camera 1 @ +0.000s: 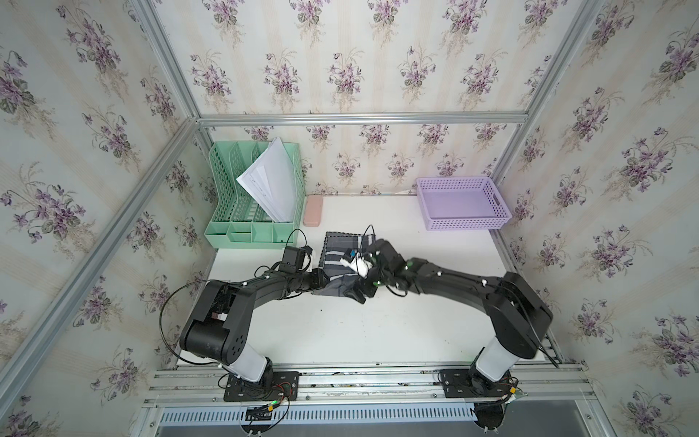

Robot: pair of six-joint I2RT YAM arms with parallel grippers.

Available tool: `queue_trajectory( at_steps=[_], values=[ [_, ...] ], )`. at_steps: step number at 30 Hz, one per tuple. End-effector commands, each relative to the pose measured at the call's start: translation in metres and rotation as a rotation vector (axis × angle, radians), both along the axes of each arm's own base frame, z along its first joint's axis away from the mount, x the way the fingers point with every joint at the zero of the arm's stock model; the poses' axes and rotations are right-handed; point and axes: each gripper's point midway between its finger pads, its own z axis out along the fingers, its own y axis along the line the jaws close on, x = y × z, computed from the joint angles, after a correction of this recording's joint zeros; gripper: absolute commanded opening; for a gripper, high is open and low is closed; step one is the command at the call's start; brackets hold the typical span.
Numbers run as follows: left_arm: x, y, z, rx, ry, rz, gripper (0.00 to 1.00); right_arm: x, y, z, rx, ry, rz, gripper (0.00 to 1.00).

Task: Roll up the pillowcase
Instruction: Roll the pillowcase at the center of the board.

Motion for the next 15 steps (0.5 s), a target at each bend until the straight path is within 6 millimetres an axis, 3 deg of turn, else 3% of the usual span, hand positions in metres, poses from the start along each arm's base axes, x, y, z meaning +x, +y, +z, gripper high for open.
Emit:
queue_trajectory(
  at_steps=[1,3,6,11,15],
  values=[
    [-0.006,0.009,-0.007,0.051,0.065,0.020,0.49,0.021,-0.011,0.033,-0.116,-0.661,-0.071,1.00],
    [-0.006,0.008,-0.007,0.050,0.074,0.013,0.50,0.005,-0.012,0.029,-0.144,-0.801,-0.055,1.00],
    [-0.004,0.007,-0.004,0.049,0.071,0.008,0.50,0.003,-0.007,0.007,-0.253,-0.848,-0.031,1.00],
    [-0.005,0.007,0.001,0.047,0.064,0.005,0.51,0.014,0.000,-0.029,-0.377,-0.855,-0.009,0.99],
    [-0.005,0.008,0.005,0.052,0.057,0.002,0.53,0.025,0.003,-0.053,-0.452,-0.805,-0.006,0.89]
  ],
)
